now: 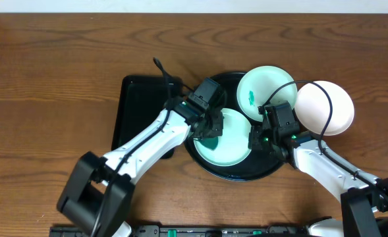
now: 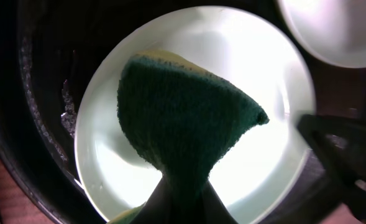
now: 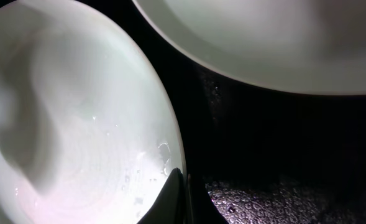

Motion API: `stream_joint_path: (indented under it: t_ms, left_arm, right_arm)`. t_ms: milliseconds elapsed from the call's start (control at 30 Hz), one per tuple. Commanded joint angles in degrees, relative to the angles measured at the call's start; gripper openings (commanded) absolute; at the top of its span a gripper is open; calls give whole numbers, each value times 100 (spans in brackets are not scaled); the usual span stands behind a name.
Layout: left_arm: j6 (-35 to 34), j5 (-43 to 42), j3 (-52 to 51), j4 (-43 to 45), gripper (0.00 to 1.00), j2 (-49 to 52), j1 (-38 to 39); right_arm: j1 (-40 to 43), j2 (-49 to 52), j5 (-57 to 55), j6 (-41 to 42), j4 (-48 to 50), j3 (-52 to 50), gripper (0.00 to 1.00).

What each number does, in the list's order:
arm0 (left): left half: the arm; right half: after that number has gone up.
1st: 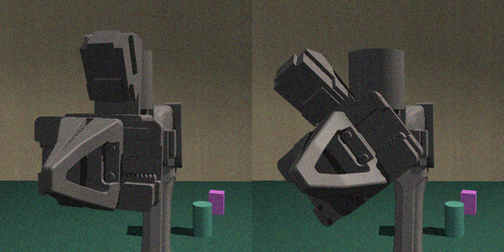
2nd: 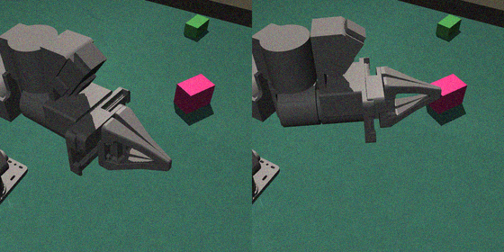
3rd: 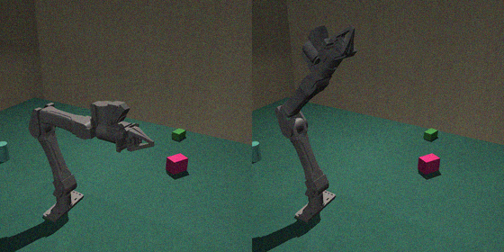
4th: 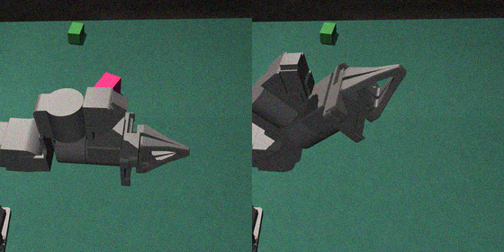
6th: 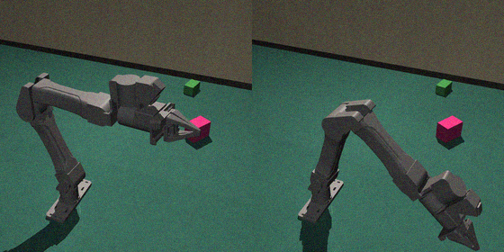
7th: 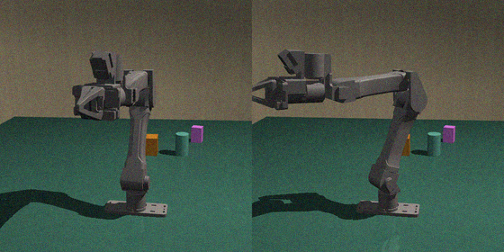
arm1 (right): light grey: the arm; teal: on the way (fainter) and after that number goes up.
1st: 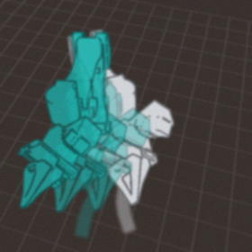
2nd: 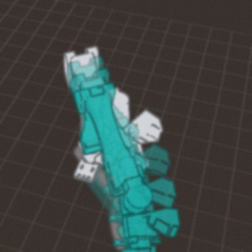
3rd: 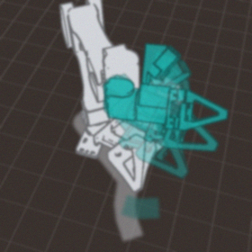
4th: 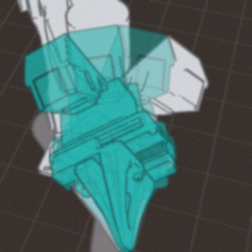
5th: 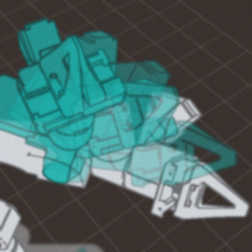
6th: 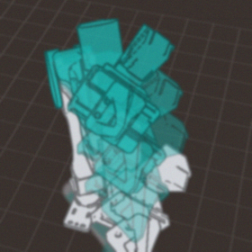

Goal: Clean dirty plates on tray and stack at the side
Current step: 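Rub the green sponge over the pale green plate with the left gripper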

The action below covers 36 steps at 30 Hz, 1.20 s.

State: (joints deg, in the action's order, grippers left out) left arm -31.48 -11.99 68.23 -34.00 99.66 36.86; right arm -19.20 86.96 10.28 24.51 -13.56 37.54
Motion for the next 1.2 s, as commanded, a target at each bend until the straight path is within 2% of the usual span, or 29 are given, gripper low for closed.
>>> stream_joint_path:
  t_ms: [0,200,833,933,1067,1133,1167]
  left_arm:
    - [35,232,22,28,8,223,-13]
    - [35,1038,22,48,8,334,-13]
    - [35,1054,22,236,8,334,-11]
    - [35,1054,22,236,8,334,-11]
    - [35,1054,20,232,8,334,-11]
    - [35,1054,20,232,8,334,-11]
    - [35,1054,20,234,8,334,-11]
  right_arm:
    - [-39,48,286,-61,79,-26,1]
    - [-39,48,352,-61,96,-26,1]
    - [-39,221,48,-59,35,-26,1]
    - [-39,221,48,-59,35,-26,10]
    - [-39,221,48,-59,31,-26,15]
    - [-39,221,48,-59,28,-26,11]
    - [-39,221,48,-59,24,-26,3]
